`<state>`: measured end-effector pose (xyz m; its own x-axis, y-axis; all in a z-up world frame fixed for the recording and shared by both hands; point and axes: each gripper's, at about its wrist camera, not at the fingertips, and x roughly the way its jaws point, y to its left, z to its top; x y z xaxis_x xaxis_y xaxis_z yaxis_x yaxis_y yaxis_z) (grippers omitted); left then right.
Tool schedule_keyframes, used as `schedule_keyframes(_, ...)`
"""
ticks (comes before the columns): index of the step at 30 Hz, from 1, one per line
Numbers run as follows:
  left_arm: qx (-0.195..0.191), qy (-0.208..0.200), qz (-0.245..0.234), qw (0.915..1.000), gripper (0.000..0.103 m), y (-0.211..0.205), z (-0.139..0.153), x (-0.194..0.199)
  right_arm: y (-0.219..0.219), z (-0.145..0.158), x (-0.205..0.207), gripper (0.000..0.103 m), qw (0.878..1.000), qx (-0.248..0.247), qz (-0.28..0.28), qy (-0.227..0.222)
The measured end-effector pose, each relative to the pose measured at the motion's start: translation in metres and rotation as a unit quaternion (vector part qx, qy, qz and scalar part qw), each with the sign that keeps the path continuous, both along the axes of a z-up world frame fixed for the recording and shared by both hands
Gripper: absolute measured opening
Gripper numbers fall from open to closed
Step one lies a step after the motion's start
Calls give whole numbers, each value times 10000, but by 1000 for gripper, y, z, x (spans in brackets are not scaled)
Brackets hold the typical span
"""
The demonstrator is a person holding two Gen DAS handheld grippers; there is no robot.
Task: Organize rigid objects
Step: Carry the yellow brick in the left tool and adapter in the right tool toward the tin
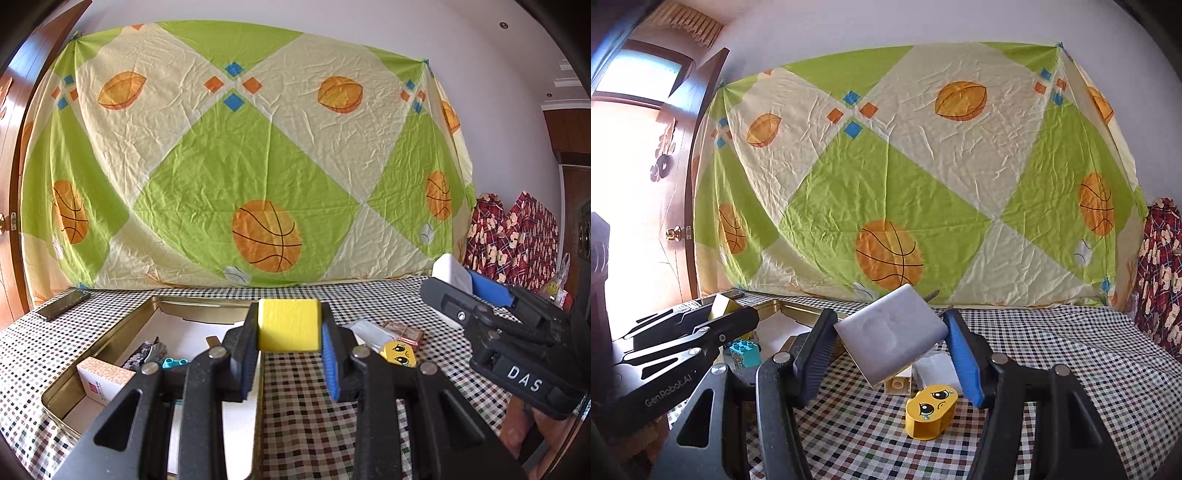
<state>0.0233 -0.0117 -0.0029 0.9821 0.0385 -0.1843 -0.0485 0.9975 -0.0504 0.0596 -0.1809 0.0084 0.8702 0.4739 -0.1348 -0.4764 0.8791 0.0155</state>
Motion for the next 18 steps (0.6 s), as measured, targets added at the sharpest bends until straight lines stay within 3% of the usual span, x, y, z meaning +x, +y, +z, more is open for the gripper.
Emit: schedule_keyframes(18, -31, -44, 180, 9998, 28, 22, 0, -9, 27, 0, -7, 62, 9996, -64, 264, -45)
